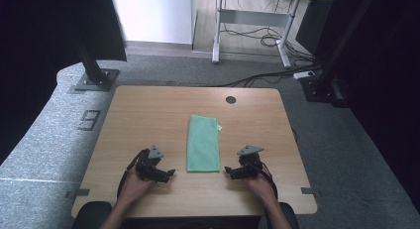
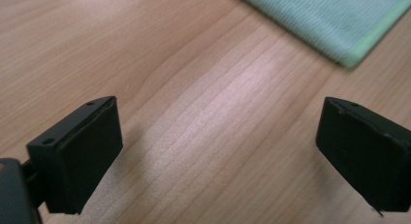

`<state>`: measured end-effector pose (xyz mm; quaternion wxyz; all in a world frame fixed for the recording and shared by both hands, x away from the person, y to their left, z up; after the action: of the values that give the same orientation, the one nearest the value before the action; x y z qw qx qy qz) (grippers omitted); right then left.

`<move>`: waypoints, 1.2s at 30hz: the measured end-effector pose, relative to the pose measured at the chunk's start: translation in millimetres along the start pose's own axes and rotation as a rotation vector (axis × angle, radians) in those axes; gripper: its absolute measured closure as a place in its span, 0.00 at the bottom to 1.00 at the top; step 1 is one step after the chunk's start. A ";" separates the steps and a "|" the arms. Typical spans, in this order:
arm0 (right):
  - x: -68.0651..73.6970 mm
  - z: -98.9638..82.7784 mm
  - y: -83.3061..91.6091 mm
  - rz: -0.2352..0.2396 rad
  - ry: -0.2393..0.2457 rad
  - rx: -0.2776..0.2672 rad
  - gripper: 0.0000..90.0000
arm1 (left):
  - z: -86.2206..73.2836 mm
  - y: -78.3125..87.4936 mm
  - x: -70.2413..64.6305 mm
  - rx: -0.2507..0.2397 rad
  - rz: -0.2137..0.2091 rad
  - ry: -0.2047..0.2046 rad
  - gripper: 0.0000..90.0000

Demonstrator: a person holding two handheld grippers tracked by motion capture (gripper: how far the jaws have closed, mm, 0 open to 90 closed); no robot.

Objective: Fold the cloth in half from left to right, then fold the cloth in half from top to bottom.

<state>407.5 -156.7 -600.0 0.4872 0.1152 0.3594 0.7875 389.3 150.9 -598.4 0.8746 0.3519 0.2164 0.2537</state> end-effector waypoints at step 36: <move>1.3 -2.9 -4.3 0.002 0.007 -0.003 0.00 | 5.4 -7.4 4.7 -0.009 0.028 0.041 0.00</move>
<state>408.2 -155.7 -605.2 0.4851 0.1119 0.3598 0.7891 398.1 146.3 -601.1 0.8679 0.3455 0.2284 0.2741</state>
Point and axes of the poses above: each handheld gripper's, and its own axes: y roughly backward along the jaws, z roughly out of its top, x roughly to its left, the point moved 7 cm from there along -y, roughly forward along the jaws, and after that the axes turned 15 degrees about -z, right-handed, at the moved point
